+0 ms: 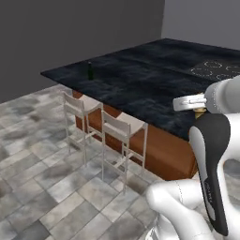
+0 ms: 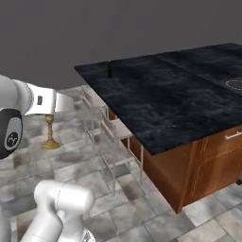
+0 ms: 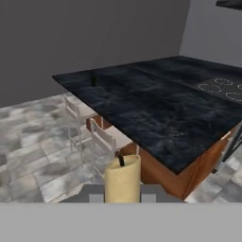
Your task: Get the candle and the beer from the cabinet and move them to the dining counter.
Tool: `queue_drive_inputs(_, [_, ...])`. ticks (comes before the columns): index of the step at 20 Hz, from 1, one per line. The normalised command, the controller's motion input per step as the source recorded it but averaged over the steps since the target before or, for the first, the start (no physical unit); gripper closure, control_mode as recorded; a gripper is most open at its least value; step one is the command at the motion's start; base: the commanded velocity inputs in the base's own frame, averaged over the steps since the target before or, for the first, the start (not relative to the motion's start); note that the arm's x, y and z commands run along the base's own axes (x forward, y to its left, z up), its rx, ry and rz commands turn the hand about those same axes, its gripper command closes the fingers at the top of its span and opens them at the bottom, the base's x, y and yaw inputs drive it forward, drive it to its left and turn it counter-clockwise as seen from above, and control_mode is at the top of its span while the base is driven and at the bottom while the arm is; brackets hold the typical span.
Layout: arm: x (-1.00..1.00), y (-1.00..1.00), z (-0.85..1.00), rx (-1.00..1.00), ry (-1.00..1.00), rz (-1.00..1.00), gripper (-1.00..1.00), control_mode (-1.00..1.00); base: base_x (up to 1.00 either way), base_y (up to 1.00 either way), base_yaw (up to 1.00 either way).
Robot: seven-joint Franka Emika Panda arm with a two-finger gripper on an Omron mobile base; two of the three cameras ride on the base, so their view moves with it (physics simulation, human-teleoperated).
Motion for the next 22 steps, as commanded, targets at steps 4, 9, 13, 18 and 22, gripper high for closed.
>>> queue_drive_inputs(4, [0.0,0.0,0.0,0.0,0.0,0.0,1.0,1.0,0.45,1.0,-0.54])
queue_drive_inputs(9, [0.0,0.0,0.0,0.0,0.0,0.0,1.0,1.0,0.36,1.0,-0.54])
queue_drive_inputs(13, [0.0,0.0,0.0,0.0,0.0,0.0,1.0,1.0,0.29,1.0,-0.53])
queue_drive_inputs(18, [0.0,0.0,0.0,0.0,0.0,0.0,1.0,1.0,0.23,1.0,-0.52])
queue_drive_inputs(22, [0.0,0.0,0.0,0.0,0.0,0.0,1.0,1.0,0.24,1.0,-0.5])
